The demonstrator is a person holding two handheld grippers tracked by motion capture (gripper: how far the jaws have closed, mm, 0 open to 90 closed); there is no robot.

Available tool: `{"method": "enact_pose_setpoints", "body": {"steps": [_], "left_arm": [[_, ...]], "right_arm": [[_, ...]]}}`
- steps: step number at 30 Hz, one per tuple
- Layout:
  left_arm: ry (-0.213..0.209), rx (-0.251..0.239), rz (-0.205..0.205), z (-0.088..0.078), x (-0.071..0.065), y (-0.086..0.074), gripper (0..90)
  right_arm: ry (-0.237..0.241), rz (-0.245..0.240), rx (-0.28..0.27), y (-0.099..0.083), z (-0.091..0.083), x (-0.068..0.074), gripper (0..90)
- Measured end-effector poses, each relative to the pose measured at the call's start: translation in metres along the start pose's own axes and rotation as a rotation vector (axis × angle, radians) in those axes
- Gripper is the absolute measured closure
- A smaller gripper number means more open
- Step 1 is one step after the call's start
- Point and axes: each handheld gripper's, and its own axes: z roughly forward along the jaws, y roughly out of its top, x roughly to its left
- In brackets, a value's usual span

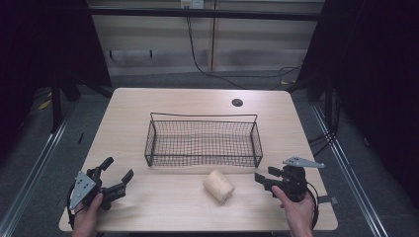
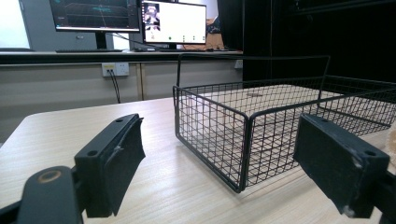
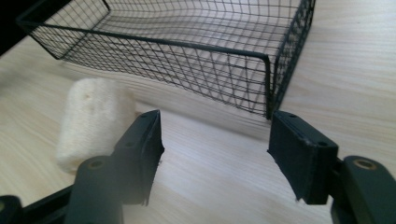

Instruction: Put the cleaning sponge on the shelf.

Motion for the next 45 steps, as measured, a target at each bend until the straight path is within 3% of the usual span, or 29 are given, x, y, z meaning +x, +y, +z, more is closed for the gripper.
{"method": "enact_pose_setpoints", "body": {"steps": [3,6,8,10,13,26,30,34,42,45], "left_arm": [[0.0,0.0,0.0,0.0,0.0,0.0,15.7],[-0.001,0.001,0.0,0.0,0.0,0.0,15.7],[-0.001,0.0,0.0,0.0,0.0,0.0,15.7],[-0.001,0.001,0.0,0.0,0.0,0.0,15.7],[-0.001,0.001,0.0,0.0,0.0,0.0,15.7],[-0.001,0.0,0.0,0.0,0.0,0.0,15.7],[-0.001,0.001,0.0,0.0,0.0,0.0,15.6],[0.0,0.0,0.0,0.0,0.0,0.0,15.6],[0.0,0.0,0.0,0.0,0.0,0.0,15.7],[-0.001,0.0,0.0,0.0,0.0,0.0,15.6]], "right_arm": [[0.037,-0.001,0.016,0.004,-0.002,0.001,37.4],[0.04,-0.016,0.044,0.006,-0.003,0.006,36.8],[0.055,-0.02,0.095,0.006,-0.001,0.009,35.9],[0.083,-0.006,0.15,0.009,0.004,0.014,29.5],[0.098,-0.015,0.171,0.012,0.006,0.017,29.3],[0.147,-0.054,0.23,0.031,0.009,0.031,25.5],[0.171,-0.077,0.27,0.035,0.012,0.039,25.1],[0.183,-0.091,0.292,0.044,0.015,0.043,17.6],[0.206,-0.114,0.329,0.058,0.024,0.053,20.9],[0.198,-0.12,0.303,0.06,0.025,0.054,25.6]]}}
